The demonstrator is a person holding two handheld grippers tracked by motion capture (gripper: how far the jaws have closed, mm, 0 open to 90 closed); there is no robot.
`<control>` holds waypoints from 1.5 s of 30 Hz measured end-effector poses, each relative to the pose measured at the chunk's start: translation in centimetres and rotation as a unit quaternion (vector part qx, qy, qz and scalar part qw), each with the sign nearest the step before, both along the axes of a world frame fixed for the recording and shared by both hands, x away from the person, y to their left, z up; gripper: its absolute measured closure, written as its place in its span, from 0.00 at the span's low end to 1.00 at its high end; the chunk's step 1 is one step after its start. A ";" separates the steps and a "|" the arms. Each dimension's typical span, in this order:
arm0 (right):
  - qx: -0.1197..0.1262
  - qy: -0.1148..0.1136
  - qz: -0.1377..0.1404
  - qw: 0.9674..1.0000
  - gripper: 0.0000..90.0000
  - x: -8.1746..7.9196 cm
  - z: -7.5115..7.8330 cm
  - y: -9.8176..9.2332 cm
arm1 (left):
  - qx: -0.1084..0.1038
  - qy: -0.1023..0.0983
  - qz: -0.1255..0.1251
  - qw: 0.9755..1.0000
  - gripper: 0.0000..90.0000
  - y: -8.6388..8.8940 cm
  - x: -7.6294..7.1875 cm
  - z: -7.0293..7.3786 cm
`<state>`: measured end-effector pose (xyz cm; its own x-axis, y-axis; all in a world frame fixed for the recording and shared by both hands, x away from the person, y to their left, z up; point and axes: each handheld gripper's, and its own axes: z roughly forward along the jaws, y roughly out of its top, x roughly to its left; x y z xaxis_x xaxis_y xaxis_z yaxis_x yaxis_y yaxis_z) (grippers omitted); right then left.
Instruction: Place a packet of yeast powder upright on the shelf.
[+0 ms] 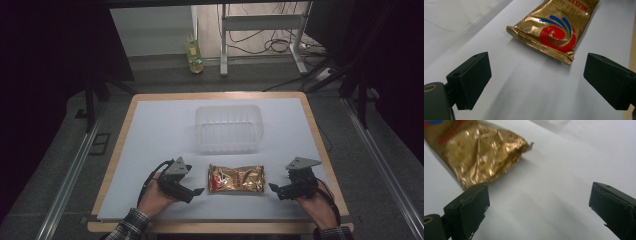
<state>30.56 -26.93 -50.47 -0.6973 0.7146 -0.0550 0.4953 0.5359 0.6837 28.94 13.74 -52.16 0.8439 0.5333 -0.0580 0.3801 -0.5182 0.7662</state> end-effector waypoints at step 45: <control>-0.016 0.012 -0.016 1.000 0.04 0.2 -0.5 -1.4 | -0.050 -0.016 -0.028 0.998 0.52 -2.0 0.4 0.7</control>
<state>30.76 -28.31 -50.99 -0.6761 0.7343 -0.0609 0.5286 0.5410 0.6542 29.33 11.70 -51.44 0.8748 0.4777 -0.0810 0.3267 -0.4580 0.8268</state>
